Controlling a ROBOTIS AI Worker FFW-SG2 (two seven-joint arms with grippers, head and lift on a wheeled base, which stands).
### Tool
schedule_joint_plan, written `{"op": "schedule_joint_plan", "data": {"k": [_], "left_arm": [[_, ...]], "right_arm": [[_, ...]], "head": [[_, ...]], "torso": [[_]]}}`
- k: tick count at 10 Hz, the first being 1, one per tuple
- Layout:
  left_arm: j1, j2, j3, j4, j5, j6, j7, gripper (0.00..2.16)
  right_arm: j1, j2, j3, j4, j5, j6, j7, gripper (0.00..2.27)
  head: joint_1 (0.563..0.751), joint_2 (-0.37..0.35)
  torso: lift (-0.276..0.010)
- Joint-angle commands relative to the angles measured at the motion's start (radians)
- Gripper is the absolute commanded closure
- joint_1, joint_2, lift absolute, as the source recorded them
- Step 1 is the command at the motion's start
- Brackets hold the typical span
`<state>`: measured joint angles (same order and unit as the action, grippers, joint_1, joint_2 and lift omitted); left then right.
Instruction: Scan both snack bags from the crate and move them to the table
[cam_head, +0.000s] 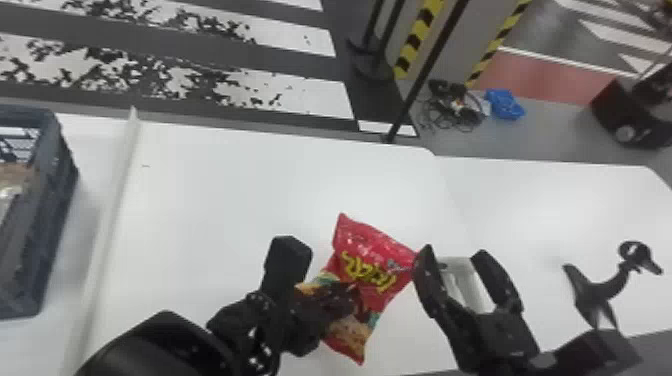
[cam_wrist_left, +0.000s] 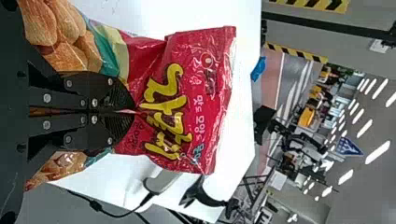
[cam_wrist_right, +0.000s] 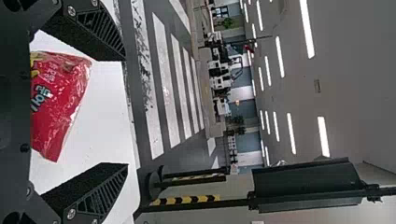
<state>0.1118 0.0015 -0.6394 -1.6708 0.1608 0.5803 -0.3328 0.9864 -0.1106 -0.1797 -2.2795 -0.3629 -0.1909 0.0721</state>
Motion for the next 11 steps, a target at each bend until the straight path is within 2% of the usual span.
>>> {"op": "schedule_joint_plan", "data": {"k": [1,2,3,4,6,8,9,10,11], "left_arm": [[-0.012,-0.004,0.015,0.003,0.017,0.042,0.021,0.00],[-0.027,-0.004,0.038,0.034,0.046,0.045,0.023,0.00],[-0.044,-0.004,0.063,0.051,0.089,0.106,0.020,0.05],[-0.044,-0.004,0.066,0.048,0.100,0.109,0.020,0.07],[-0.043,-0.004,0.078,0.005,0.089,0.128,0.021,0.07],[-0.021,-0.004,0.158,-0.078,0.094,0.158,0.008,0.07],[0.020,-0.004,0.210,-0.162,0.088,0.155,0.008,0.07],[0.062,0.012,0.276,-0.247,0.083,0.152,0.011,0.07],[0.111,0.025,0.368,-0.319,0.083,0.146,0.006,0.07]], "right_arm": [[0.000,0.000,0.002,0.000,0.001,0.000,0.000,0.12],[0.000,0.002,0.002,0.000,0.001,0.000,0.000,0.12],[0.001,0.002,0.002,0.000,-0.001,-0.003,0.000,0.12],[0.003,0.002,0.002,-0.002,0.001,-0.006,0.000,0.12],[0.005,0.000,0.002,-0.002,0.001,-0.009,0.002,0.12],[0.011,0.000,-0.014,0.000,0.002,-0.006,0.037,0.12],[0.015,0.000,-0.038,0.009,0.001,0.003,0.143,0.12],[0.015,0.000,-0.046,0.014,0.002,0.015,0.239,0.12],[0.015,0.000,-0.026,0.014,0.013,0.031,0.248,0.11]], "head": [[0.695,-0.350],[0.695,-0.350],[0.695,-0.350],[0.695,-0.350],[0.695,-0.350],[0.695,-0.350],[0.695,-0.350],[0.695,-0.350],[0.695,-0.350]], "torso": [[-0.087],[-0.087],[-0.087],[-0.087],[-0.087],[-0.087],[-0.087],[-0.087],[-0.087]]}}
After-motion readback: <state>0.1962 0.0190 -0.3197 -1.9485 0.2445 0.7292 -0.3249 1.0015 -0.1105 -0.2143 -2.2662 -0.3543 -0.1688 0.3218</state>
